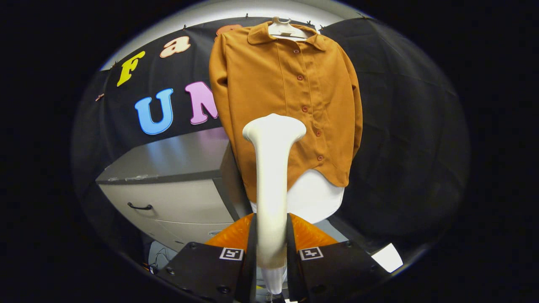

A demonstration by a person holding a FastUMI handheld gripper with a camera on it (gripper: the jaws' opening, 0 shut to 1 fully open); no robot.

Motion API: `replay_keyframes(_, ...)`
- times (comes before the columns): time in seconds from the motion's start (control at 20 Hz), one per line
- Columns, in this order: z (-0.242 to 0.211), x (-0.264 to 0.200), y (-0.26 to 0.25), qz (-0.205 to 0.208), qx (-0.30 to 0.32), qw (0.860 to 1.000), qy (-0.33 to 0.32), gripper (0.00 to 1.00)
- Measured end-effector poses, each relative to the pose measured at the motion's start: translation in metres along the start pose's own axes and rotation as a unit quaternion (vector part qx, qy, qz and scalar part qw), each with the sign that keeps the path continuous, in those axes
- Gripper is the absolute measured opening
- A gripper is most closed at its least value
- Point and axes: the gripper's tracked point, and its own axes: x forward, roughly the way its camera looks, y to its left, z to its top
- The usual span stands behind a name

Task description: Iron the clothes twice with a garment steamer, once on the left side and once on the right side.

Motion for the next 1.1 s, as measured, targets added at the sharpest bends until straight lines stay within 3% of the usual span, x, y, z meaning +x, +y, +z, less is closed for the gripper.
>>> replay_keyframes(0.3, 0.093, -0.033, 0.005, 0.006, -0.001, 0.995, -0.103, 0.33)
replay_keyframes(0.65, 0.200, -0.074, 0.000, 0.013, 0.005, 0.978, -0.210, 0.33)
replay_keyframes(1.1, 0.281, -0.078, -0.055, -0.016, 0.007, 0.960, -0.279, 0.33)
